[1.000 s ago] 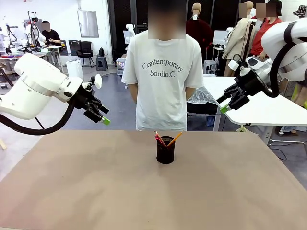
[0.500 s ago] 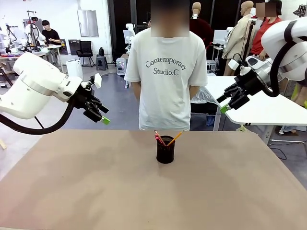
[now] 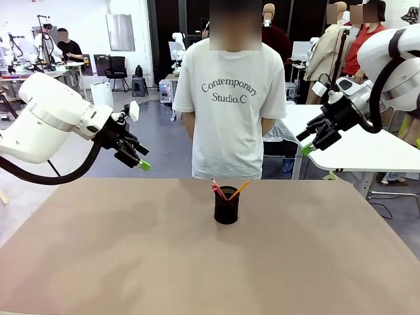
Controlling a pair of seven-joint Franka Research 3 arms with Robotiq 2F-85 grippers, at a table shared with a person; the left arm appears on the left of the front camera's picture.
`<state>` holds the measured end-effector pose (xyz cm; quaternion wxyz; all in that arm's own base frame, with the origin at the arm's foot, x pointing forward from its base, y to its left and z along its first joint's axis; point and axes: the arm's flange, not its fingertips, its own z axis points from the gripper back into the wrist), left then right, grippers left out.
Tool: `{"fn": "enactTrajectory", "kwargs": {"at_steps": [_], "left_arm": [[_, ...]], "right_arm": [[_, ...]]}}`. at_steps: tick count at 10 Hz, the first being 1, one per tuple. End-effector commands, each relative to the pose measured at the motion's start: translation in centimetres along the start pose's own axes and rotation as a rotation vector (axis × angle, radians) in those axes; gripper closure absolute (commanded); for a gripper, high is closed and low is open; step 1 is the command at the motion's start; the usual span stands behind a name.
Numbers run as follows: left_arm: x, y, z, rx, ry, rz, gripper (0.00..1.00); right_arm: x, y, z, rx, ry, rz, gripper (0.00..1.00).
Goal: Place the pens into the pen holder.
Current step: Pick up a writing instrument from the table and place it into the Pen holder.
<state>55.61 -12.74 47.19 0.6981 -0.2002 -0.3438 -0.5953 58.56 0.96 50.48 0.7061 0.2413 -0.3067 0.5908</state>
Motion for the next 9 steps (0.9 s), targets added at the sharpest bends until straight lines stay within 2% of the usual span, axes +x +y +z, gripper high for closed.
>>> {"fn": "enactTrajectory", "kwargs": {"at_steps": [1, 9], "left_arm": [[-0.07, 0.02, 0.12, 0.005, 0.005, -0.004, 0.00], [-0.07, 0.02, 0.12, 0.005, 0.005, -0.004, 0.00]], "right_arm": [[0.20, -0.01, 0.03, -0.008, 0.002, 0.008, 0.00], [0.20, -0.01, 0.03, -0.008, 0.002, 0.008, 0.00]]}}
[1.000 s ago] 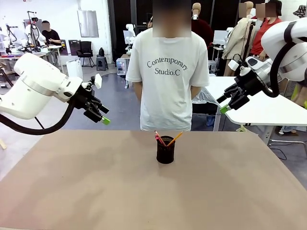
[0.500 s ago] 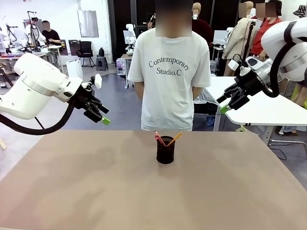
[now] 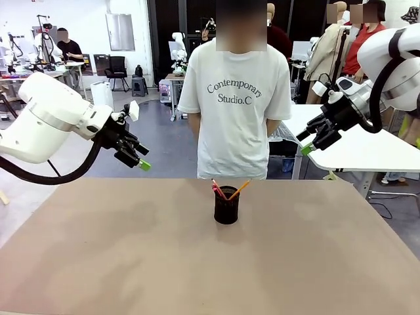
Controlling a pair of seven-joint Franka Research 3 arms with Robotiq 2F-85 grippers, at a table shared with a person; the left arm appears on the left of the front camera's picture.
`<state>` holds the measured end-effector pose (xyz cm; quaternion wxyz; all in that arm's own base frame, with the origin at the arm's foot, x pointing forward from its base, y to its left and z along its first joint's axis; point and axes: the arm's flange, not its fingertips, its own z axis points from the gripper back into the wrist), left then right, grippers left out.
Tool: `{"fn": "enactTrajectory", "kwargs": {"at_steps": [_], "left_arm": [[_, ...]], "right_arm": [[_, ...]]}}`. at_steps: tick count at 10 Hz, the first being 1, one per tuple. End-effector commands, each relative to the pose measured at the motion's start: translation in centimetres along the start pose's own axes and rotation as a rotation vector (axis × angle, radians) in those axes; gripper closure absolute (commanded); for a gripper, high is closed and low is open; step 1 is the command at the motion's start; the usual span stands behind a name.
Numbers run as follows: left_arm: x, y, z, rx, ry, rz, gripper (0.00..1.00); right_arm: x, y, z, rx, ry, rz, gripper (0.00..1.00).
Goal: Place the pens into the pen holder.
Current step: Pick up a writing instrument from the table and place it into the Pen holder.
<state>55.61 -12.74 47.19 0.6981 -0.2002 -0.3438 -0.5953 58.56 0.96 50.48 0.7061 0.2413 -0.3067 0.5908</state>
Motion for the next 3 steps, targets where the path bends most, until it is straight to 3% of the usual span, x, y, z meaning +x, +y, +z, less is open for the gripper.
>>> {"fn": "enactTrajectory", "kwargs": {"at_steps": [1, 3], "left_arm": [[-0.07, 0.02, 0.12, 0.005, 0.005, -0.004, 0.00], [-0.07, 0.02, 0.12, 0.005, 0.005, -0.004, 0.00]], "right_arm": [[0.20, -0.01, 0.03, -0.008, 0.002, 0.008, 0.00], [0.20, -0.01, 0.03, -0.008, 0.002, 0.008, 0.00]]}}
